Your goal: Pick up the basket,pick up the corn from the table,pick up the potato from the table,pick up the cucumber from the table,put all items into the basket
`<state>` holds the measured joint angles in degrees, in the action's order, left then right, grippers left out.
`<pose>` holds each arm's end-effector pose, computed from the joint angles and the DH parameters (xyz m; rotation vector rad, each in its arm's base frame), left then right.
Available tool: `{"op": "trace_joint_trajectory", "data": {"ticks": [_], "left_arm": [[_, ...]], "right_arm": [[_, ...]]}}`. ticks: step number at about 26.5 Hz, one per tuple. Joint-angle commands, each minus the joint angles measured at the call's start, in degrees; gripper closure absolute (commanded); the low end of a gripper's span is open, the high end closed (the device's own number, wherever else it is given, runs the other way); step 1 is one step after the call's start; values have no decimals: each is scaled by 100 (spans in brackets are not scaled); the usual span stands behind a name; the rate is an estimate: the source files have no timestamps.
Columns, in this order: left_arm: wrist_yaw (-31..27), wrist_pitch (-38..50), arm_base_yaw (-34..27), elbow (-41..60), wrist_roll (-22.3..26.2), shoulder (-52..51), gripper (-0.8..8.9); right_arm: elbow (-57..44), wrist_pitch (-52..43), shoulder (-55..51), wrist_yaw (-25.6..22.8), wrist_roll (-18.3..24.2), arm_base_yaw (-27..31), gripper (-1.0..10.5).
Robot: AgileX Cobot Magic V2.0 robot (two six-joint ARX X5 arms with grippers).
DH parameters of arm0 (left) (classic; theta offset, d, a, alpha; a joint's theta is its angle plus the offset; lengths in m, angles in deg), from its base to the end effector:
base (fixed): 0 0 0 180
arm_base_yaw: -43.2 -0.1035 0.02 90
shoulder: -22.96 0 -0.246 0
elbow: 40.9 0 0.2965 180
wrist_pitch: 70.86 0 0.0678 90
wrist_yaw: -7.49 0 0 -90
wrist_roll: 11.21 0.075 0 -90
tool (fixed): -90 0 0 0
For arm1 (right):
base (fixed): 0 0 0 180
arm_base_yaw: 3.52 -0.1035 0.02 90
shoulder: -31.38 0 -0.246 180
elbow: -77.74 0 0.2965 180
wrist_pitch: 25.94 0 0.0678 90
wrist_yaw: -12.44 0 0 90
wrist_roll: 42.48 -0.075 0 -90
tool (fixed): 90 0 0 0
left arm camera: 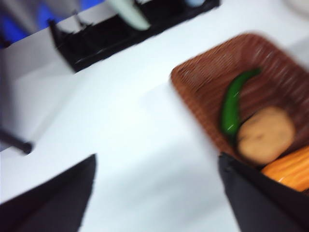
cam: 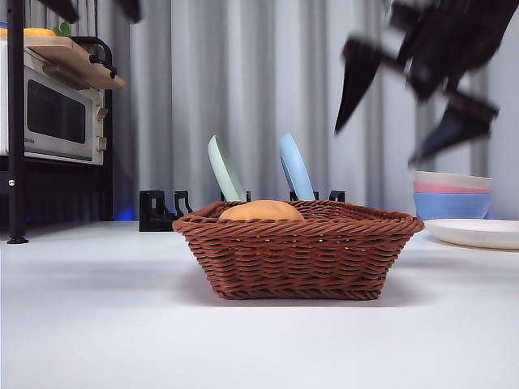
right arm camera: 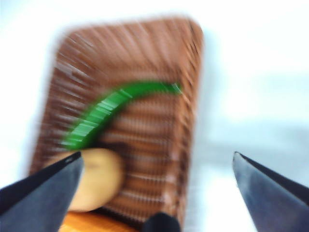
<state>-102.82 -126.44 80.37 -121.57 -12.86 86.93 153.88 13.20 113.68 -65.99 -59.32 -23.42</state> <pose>0.2576 -0.1627 0.3230 0.2997 0.6006 -0.2740 0.3533 0.1439 0.2150 0.2132 0.8673 0.3984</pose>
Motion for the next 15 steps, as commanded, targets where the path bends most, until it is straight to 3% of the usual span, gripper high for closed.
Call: {"op": "trace_joint_trajectory", "data": {"ticks": [1, 2, 3, 7, 12, 15], "left_arm": [[-105, -264, -20, 26, 376, -136, 832], [-98, -398, -20, 28, 490, -195, 821], [-98, -481, -20, 33, 562, -234, 821], [-37, -448, -22, 175, 780, -485, 821], [173, 46, -61, 1029, 855, -1287, 821], [431, 323, -81, 1718, 855, -1961, 821]], "right_arm": [[-11, 234, -573, -17, 634, -15, 802], [-13, 398, -848, -76, 896, -15, 948], [-15, 507, -1038, -256, 1080, -20, 960], [-280, 396, -1615, -894, 1255, -142, 959], [-1307, -505, -2455, -931, 1182, -367, 959], [-1930, -881, -2951, -1215, 1110, -516, 958]]}}
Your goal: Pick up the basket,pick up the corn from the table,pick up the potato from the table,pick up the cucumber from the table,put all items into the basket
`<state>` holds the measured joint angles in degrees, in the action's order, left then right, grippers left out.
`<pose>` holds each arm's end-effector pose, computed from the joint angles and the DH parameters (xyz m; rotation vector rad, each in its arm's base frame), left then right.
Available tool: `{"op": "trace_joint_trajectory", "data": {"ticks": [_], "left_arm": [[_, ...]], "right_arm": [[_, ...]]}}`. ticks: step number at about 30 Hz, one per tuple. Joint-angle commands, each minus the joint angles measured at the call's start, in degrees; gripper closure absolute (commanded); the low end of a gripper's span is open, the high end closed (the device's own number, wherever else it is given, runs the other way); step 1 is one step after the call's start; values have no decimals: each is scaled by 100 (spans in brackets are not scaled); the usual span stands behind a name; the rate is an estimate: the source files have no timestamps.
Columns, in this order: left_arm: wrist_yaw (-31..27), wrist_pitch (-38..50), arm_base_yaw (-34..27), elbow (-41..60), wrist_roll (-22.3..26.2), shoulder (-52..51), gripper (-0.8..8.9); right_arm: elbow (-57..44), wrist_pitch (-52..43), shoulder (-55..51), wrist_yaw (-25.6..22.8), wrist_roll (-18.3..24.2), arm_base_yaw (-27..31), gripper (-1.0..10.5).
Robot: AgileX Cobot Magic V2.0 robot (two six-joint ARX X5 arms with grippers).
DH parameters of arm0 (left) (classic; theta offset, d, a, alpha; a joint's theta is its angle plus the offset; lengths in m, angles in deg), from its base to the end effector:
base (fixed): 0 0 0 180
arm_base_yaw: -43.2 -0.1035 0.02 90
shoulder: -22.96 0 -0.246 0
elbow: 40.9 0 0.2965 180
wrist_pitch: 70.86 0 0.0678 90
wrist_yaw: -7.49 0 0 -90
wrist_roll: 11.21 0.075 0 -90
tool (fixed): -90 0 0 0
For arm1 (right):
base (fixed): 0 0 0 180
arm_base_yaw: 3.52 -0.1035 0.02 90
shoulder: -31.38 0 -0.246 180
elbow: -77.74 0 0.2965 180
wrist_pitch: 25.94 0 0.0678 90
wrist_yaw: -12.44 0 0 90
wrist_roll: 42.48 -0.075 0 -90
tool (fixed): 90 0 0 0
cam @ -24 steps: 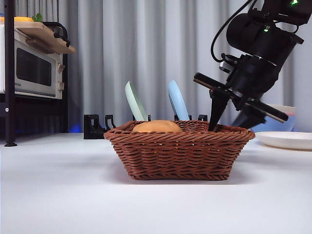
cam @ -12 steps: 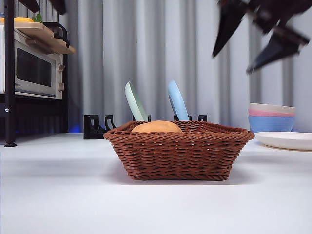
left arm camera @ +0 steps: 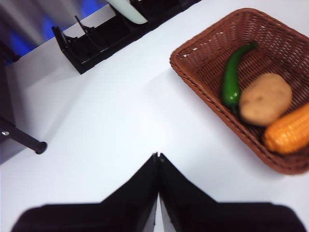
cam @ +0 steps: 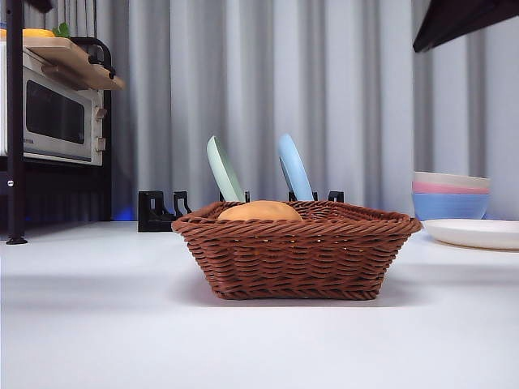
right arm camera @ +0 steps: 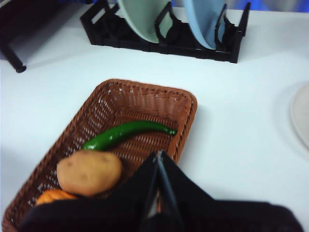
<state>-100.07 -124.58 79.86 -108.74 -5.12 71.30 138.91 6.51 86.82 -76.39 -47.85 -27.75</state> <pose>0.2150 -0.1318 0.3079 0.3762 0.5176 -0.3523 0.2757 0.1258 0.2715 -0.0034 0.4803 0.4130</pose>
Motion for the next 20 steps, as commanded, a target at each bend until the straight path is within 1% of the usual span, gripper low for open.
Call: {"op": "trace_joint_trajectory", "data": {"ticks": [1, 3, 4, 6, 7, 20], "left_arm": [[210, 210, -31, 629, 81, -603, 821], [365, 376, -33, 992, 48, -1091, 821], [466, 393, -33, 1078, -63, -1261, 821], [627, 236, -31, 1095, -546, -1491, 817], [636, 192, -24, 1095, -669, -1552, 817], [562, 120, -26, 1095, -649, -1401, 817]], "right_arm": [[-573, -262, -402, -225, -37, -120, 958], [-748, -223, -625, -308, -85, -173, 958], [-748, -131, -671, -306, -122, -173, 957], [-745, -79, -730, -306, -365, -166, 945], [-745, -79, -754, -308, -409, -166, 945], [-745, -76, -785, -306, -404, -166, 945]]}}
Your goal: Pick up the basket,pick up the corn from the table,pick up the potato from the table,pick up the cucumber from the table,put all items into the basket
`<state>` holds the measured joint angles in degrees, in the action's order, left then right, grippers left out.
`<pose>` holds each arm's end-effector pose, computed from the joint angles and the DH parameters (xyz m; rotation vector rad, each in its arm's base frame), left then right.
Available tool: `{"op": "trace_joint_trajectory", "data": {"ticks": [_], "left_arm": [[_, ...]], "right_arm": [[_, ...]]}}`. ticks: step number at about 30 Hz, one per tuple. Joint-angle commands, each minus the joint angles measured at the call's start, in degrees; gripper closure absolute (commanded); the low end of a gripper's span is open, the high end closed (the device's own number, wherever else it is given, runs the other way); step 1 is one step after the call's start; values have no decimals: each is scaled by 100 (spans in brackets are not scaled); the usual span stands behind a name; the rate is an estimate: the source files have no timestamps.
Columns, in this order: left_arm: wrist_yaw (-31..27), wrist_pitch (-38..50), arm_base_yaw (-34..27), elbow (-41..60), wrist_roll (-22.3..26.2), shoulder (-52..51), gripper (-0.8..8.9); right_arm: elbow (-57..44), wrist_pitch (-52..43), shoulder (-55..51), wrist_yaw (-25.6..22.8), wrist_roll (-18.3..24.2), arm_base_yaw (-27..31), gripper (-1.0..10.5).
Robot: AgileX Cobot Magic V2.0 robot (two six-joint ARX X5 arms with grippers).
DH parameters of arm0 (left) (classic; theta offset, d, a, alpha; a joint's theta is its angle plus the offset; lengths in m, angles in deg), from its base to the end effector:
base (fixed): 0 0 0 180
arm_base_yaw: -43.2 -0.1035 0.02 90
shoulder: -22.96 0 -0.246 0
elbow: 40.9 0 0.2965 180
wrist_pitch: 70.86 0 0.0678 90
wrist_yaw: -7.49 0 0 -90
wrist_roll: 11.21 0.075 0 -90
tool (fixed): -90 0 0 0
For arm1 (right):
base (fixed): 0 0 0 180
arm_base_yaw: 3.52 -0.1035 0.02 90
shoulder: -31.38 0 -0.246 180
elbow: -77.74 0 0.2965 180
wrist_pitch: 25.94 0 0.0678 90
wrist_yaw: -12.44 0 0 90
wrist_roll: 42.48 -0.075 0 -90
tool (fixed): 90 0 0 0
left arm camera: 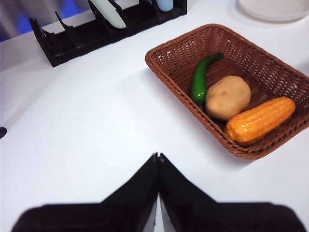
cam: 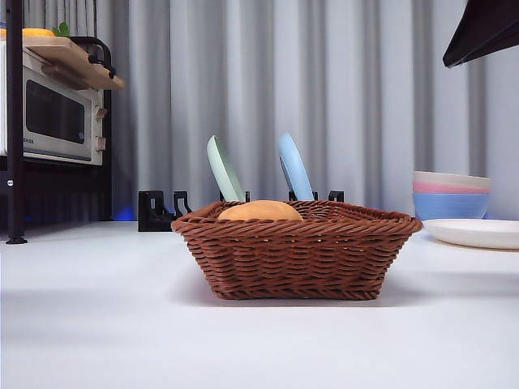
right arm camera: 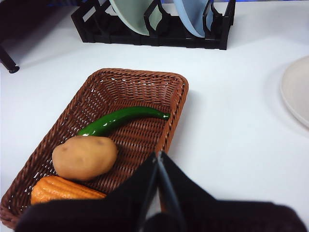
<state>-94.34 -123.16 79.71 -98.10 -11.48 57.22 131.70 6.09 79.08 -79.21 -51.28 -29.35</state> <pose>0.1802 -0.1143 0.2883 0.2069 0.4720 -0.4201 0.2509 0.1191 0.2557 0.0413 0.4704 0.3797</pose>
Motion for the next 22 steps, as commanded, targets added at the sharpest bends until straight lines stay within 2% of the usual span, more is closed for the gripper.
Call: {"op": "trace_joint_trajectory", "data": {"ticks": [1, 4, 7, 9, 12, 18, 22], "left_arm": [[-22, -26, -15, 31, 214, -7, 817], [-15, 42, -243, 74, 348, -273, 817], [313, 505, -697, 363, 284, -656, 817], [741, 981, -1119, 752, 291, -1001, 817], [1054, 1700, -1764, 1482, 291, -1543, 817], [1362, 2474, -2841, 2876, 291, -2492, 817], [1362, 2686, -3261, 3480, 302, -2846, 817]], "right_arm": [[-24, -37, -11, -24, -61, -7, 945], [-24, -37, -11, -22, -61, -7, 945], [-24, -37, -11, -24, -61, -7, 945], [-24, -35, -13, -24, -61, -7, 945], [-24, -35, -13, -22, -61, -7, 945], [-24, -37, -13, -24, -61, -7, 945], [-24, -37, -13, -22, -61, -7, 945]]}}
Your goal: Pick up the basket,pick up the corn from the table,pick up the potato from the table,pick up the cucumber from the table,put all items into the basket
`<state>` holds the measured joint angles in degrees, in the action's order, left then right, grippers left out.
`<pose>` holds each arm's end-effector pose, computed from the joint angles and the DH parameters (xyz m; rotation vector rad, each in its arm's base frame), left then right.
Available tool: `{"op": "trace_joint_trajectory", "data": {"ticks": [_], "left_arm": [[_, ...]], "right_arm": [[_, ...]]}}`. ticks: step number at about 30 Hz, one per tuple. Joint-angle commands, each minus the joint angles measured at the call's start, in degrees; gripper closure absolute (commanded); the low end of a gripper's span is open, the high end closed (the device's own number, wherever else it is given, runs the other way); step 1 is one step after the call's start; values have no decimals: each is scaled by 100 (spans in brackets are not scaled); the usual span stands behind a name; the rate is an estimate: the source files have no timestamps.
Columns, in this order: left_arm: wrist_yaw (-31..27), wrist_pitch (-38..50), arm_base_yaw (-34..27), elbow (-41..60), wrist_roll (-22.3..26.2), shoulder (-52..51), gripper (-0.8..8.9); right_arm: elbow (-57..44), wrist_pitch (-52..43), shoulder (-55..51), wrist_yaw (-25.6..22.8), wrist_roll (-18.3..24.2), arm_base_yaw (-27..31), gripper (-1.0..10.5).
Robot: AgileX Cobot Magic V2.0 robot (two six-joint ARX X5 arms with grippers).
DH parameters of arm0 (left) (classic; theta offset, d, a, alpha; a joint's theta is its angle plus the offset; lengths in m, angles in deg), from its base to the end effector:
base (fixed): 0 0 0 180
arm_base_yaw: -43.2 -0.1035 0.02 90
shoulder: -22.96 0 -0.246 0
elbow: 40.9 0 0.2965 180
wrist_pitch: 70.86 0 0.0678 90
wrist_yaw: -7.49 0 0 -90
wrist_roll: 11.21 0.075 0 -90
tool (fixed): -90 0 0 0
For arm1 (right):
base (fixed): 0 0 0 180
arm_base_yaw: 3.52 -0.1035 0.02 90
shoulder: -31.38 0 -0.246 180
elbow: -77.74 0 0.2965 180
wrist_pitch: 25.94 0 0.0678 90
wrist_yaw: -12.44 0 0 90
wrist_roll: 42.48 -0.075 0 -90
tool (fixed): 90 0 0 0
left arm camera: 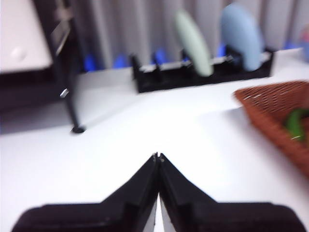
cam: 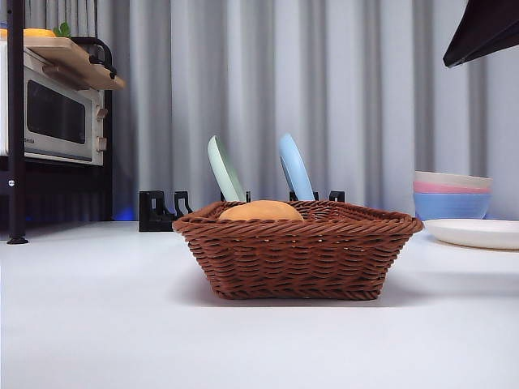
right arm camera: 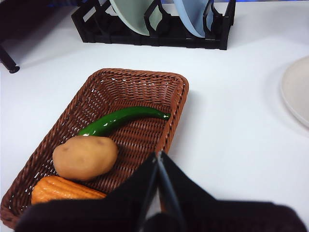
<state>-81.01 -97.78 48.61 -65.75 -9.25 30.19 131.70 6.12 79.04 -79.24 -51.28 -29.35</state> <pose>0.1984 -0.0208 0.2011 0.0396 0.1602 -0.1231 0.2508 0.1190 0.2558 0.0412 0.4702 0.3792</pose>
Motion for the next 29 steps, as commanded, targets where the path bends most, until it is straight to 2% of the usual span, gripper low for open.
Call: {"op": "trace_joint_trajectory", "data": {"ticks": [1, 8, 14, 29], "left_arm": [[26, 177, -216, 358, 79, -210, 817], [26, 286, -470, 994, 59, -715, 817], [-2, 433, -544, 1294, -48, -713, 817], [2, 457, -551, 1294, -42, -713, 817]], "right_arm": [[-24, -39, -9, -20, -61, -7, 945], [-24, -39, -9, -22, -61, -7, 945], [-24, -39, -9, -22, -61, -7, 945], [-24, -39, -9, -22, -61, -7, 945]]}}
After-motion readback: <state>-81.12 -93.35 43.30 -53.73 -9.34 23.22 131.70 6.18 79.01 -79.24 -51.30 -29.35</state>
